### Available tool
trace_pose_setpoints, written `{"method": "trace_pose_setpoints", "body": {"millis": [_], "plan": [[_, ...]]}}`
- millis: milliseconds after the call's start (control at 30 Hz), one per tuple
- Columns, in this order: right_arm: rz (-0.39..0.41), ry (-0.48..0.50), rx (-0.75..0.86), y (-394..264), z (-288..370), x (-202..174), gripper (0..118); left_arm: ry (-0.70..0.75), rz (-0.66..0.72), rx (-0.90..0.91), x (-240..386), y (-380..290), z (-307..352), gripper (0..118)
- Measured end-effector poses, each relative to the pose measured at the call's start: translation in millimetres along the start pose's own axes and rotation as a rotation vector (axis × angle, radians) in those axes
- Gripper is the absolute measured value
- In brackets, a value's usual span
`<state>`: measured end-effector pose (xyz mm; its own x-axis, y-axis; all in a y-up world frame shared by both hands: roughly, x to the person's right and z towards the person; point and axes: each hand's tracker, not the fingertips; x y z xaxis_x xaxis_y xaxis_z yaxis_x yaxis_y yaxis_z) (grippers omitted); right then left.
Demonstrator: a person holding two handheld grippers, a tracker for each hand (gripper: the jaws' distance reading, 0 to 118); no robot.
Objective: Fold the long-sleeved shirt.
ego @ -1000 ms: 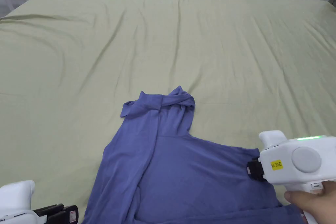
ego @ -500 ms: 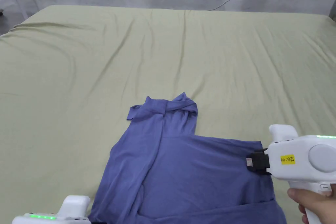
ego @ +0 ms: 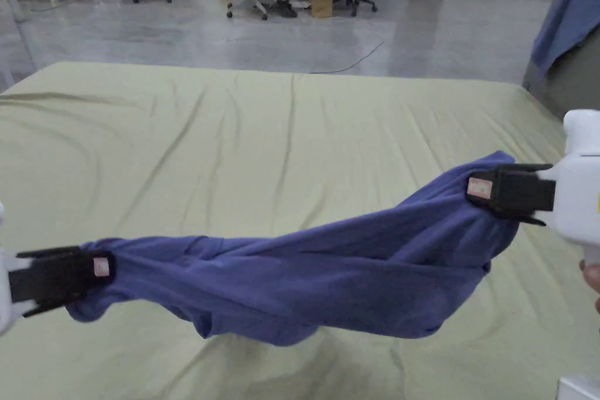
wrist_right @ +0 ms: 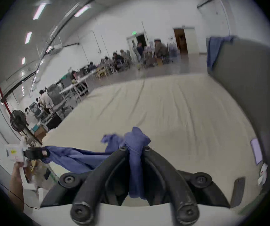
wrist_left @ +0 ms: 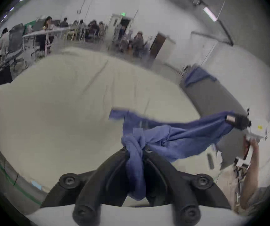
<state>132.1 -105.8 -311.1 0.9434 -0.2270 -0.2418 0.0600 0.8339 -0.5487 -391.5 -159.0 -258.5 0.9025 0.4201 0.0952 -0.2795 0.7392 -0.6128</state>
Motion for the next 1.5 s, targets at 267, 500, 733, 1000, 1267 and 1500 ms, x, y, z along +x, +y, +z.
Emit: {"method": "trace_pose_setpoints", "body": {"millis": [267, 500, 733, 1000, 1267, 1500], "plan": [[0.007, -0.052, 0.176, 95, 62, 9, 4, -0.175, 0.037, 0.299, 26, 114, 9, 6], [0.074, -0.111, 0.19, 165, 45, 7, 4, -0.182, 0.036, 0.284, 38, 189, -45, 6], [0.14, -0.241, 0.134, 256, -23, 14, 4, -0.068, -0.079, 0.299, 69, 288, -96, 6], [0.148, -0.354, 0.098, 306, -122, 27, 4, 0.08, -0.23, 0.315, 99, 336, -168, 6], [0.153, -0.348, -0.144, 178, -256, 69, 4, 0.152, -0.229, 0.108, 39, 247, -278, 6], [0.078, -0.258, -0.413, -6, -316, 93, 4, 0.2, -0.159, -0.198, -46, 79, -336, 6]]}}
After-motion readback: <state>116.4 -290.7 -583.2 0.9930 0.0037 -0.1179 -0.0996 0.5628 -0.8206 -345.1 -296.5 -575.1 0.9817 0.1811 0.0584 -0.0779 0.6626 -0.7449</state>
